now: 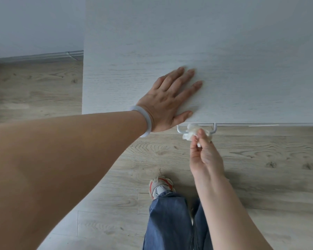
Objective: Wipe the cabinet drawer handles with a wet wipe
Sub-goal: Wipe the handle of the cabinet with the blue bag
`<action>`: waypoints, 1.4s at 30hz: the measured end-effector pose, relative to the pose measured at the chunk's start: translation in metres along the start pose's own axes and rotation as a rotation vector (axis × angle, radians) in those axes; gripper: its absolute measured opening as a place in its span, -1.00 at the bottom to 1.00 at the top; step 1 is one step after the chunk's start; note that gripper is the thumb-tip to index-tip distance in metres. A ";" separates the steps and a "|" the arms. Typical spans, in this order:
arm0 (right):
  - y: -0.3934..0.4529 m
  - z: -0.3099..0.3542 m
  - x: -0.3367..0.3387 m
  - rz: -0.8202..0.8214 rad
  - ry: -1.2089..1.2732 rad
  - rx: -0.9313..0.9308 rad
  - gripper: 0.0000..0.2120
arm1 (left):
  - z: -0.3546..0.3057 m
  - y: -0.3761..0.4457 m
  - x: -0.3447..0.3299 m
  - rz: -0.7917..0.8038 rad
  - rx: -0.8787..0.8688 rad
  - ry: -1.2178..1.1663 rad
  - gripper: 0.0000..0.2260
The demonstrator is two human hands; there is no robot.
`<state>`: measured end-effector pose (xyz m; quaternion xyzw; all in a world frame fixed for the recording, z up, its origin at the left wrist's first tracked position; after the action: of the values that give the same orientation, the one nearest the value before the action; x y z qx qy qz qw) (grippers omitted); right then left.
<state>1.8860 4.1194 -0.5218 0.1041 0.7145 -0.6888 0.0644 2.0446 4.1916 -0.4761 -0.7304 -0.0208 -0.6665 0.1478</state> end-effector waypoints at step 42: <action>-0.009 0.059 -0.001 -0.204 -0.660 0.552 -0.86 | 0.000 0.001 0.000 0.006 0.002 -0.016 -0.36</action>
<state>1.8817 4.0607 -0.5152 -0.1792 0.4516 -0.8530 0.1907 2.0443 4.1909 -0.4764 -0.7355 -0.0205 -0.6603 0.1505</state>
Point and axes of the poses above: each hand's wrist, its own y-axis towards the middle knuckle, its own x-axis out of the back of the hand, z = x × y, the point moved 3 cm from there along y, towards the middle knuckle, and after that the axes turned 14 degrees about -x, right-handed, at the moved point
